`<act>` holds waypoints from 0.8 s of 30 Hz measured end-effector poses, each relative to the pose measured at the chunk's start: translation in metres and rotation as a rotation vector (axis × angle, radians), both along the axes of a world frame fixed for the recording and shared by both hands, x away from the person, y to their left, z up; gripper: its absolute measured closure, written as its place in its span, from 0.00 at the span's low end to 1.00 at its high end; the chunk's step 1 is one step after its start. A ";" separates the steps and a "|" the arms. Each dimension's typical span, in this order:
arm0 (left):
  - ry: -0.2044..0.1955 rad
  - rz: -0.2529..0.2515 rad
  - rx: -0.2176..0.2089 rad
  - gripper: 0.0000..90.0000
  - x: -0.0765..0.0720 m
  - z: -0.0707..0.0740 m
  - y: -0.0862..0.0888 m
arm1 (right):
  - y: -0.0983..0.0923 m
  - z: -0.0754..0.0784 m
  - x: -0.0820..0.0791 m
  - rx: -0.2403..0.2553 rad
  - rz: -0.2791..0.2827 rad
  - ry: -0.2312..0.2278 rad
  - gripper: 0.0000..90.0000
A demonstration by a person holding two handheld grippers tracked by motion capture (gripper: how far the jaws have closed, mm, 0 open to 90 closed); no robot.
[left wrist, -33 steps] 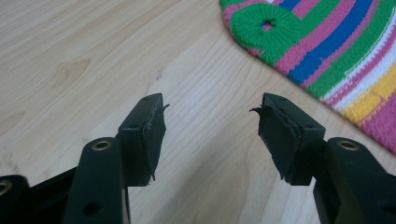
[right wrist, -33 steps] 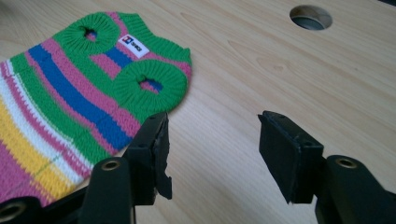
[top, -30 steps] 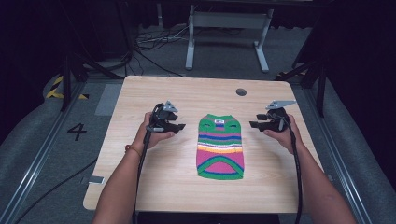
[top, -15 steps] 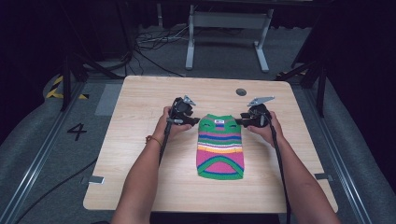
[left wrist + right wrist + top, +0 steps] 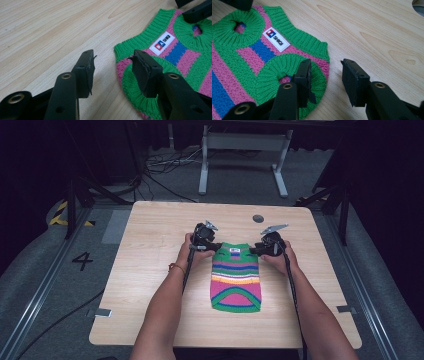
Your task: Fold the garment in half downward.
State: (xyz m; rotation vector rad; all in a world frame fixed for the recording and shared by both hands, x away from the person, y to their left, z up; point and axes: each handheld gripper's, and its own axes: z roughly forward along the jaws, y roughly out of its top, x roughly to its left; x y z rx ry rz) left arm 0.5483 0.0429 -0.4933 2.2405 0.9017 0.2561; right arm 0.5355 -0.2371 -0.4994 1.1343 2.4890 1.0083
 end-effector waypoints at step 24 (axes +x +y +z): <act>-0.001 -0.065 0.015 0.94 -0.004 0.003 -0.006 | 0.004 0.002 -0.007 0.018 0.034 -0.017 0.96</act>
